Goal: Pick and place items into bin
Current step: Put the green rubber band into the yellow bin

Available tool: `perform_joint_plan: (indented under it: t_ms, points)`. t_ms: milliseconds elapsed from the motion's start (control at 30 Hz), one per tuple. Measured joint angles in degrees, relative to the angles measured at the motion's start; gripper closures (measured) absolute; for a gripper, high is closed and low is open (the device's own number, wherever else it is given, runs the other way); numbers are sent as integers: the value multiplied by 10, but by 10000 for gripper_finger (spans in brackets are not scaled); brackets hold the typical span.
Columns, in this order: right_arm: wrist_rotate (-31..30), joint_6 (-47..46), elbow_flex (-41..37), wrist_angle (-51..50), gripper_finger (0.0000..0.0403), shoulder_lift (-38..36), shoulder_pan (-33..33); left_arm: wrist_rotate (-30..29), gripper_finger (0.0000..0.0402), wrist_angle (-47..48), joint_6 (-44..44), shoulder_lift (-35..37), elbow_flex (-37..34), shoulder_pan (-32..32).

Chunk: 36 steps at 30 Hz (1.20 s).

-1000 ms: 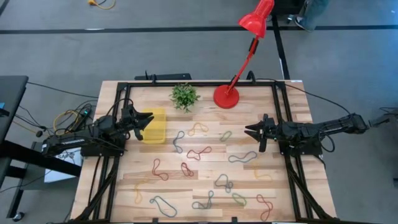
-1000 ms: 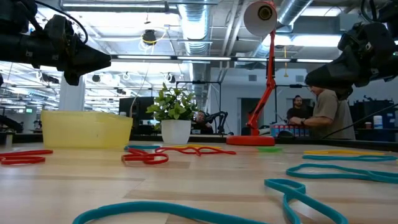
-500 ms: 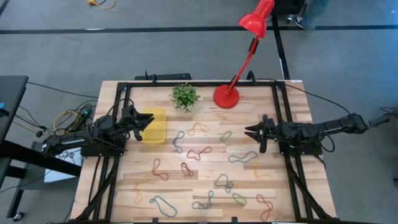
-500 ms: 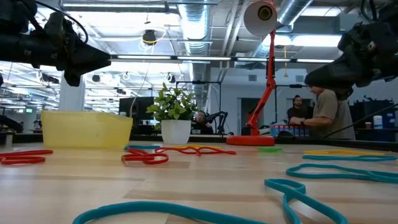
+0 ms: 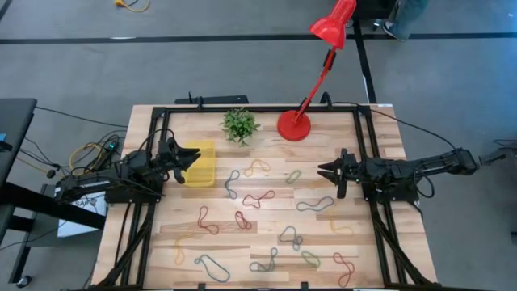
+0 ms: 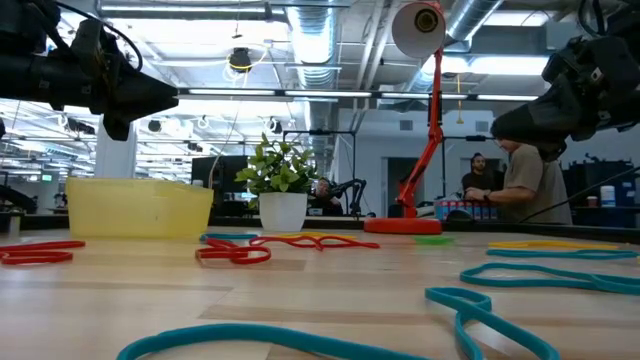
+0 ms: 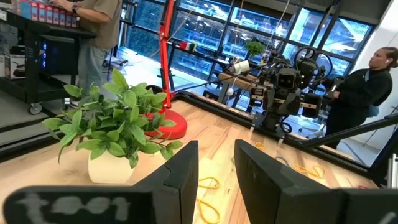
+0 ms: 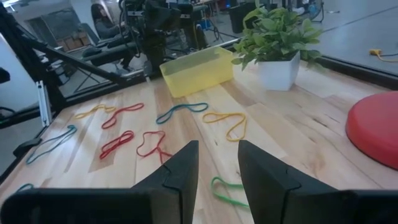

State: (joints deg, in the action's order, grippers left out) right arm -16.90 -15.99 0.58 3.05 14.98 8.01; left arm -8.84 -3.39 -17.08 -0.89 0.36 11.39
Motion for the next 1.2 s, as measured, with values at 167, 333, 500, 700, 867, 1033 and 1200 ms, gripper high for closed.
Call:
perform_joint_plan:
  t_ms: [167,333,500,700,867,1033,1200]
  points:
    - [-1,0,0,0,295,0,0,0,308,0,-5,0,0,0]
    - [-1,16,0,0,295,0,0,0,308,0,-4,0,0,0]
    - [-1,25,0,0,295,0,0,-1,308,0,-5,0,0,0]
    - [-1,25,0,0,295,0,0,-6,308,-1,-1,0,0,0]
    - [-4,35,0,3,295,0,0,-7,308,-1,-5,-1,0,0]
    - [-33,44,0,6,295,0,0,6,308,-4,-11,-1,0,0]
    - [-57,45,0,10,295,0,0,6,308,-26,-35,-1,0,0]
